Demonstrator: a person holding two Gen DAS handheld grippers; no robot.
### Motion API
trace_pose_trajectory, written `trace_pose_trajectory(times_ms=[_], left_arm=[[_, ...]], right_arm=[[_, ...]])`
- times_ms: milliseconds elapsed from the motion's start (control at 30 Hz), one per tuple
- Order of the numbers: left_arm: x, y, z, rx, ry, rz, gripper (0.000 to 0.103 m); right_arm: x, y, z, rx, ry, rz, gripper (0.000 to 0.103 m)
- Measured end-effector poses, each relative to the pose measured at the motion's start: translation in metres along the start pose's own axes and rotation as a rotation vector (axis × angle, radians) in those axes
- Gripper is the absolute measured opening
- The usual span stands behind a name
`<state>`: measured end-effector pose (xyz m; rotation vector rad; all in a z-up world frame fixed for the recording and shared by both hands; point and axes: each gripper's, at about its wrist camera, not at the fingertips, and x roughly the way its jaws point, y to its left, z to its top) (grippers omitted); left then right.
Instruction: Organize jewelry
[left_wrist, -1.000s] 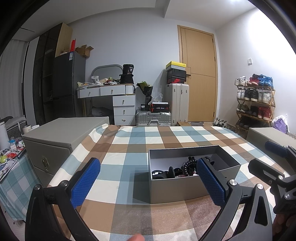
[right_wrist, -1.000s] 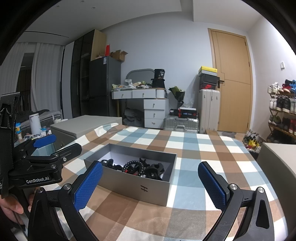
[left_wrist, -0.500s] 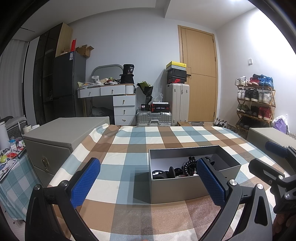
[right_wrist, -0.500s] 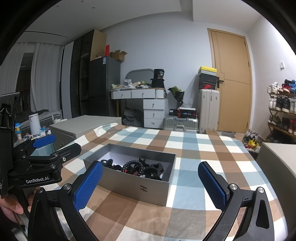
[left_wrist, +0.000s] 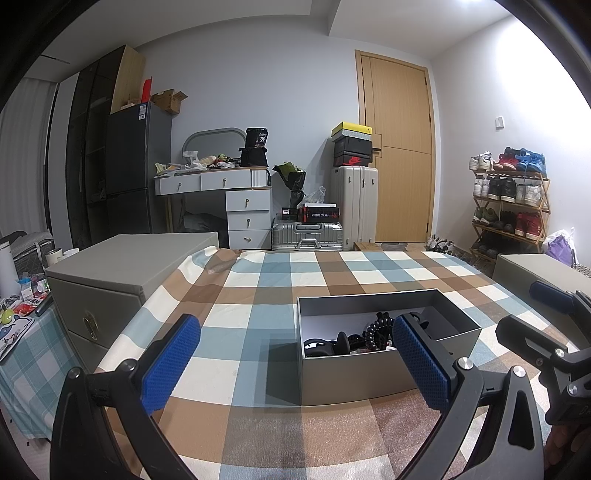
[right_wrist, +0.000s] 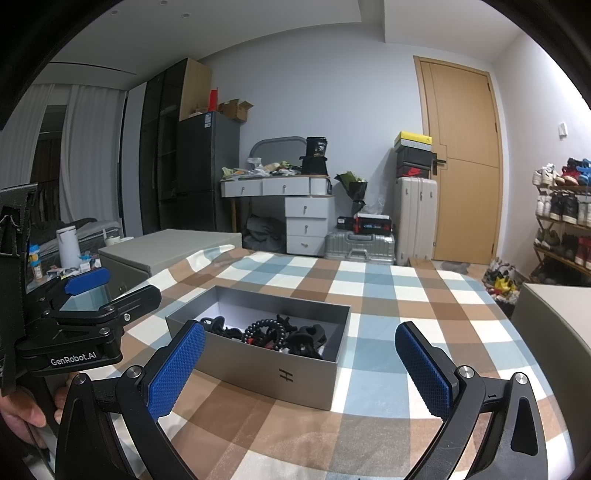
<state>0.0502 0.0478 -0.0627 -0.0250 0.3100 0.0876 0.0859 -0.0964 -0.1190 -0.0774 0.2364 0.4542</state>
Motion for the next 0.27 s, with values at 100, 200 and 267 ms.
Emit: trace_pose_trajectory(times_ms=[100, 200, 267], left_arm=[[0.0000, 0.0001, 0.0000, 0.000, 0.000, 0.000, 0.102], [-0.0001, 0.0002, 0.0000, 0.000, 0.000, 0.001, 0.102], [0.0002, 0.0000, -0.0002, 0.000, 0.000, 0.000, 0.102]], right_arm=[[0.0001, 0.0001, 0.0000, 0.000, 0.000, 0.001, 0.103], [0.0001, 0.0002, 0.0001, 0.000, 0.000, 0.001, 0.103], [0.0001, 0.0001, 0.0001, 0.000, 0.000, 0.001, 0.103]])
